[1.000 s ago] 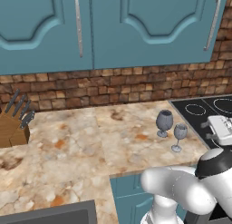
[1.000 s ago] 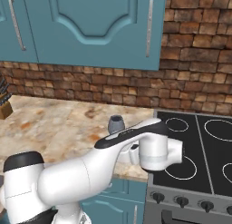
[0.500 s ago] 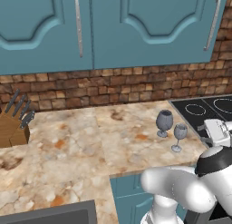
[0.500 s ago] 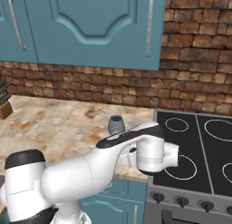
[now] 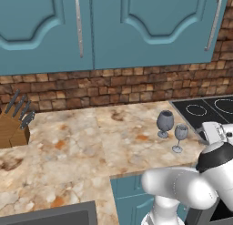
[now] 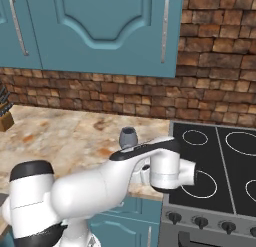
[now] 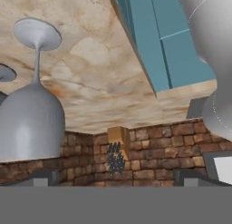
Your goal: Retrieve the wine glasses from the counter and place one next to each plate.
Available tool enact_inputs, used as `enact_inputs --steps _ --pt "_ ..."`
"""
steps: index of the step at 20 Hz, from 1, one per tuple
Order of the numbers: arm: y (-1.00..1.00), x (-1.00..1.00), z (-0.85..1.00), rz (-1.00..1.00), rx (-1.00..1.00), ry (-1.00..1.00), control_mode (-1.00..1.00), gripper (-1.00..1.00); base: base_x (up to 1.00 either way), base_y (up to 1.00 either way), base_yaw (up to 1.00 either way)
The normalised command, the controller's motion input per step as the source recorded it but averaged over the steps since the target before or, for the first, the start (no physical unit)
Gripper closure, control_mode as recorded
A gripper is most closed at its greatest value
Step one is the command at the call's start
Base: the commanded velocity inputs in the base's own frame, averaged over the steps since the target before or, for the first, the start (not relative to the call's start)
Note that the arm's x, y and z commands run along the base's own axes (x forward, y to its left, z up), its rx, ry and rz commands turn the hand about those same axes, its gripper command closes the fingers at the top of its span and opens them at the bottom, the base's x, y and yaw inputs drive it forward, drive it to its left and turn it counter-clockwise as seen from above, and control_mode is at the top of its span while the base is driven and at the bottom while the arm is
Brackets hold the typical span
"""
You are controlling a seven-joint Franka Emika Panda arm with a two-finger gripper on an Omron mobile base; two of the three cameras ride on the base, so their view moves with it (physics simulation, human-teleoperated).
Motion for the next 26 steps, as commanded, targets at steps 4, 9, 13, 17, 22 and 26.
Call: enact_inputs --steps 4,9,13,17,22,26 --pt "0.0 0.09 -0.25 0.0 0.0 0.0 -1.0 -1.0 0.0 0.0 0.0" --pt "0.0 0.15 -0.25 0.0 0.0 0.0 -1.0 -1.0 0.0 0.0 0.0" --pt "0.0 0.03 -0.34 0.0 0.0 0.0 -1.0 -1.0 0.0 0.0 0.0" --pt "0.0 0.13 -0.24 0.0 0.0 0.0 -1.0 -1.0 0.0 0.0 0.0" --pt "0.0 0.28 -0.11 0.0 0.0 0.0 -1.0 -1.0 0.0 0.0 0.0" --pt "0.01 0.16 -0.15 0.0 0.0 0.0 -1.0 -1.0 0.0 0.0 0.0"
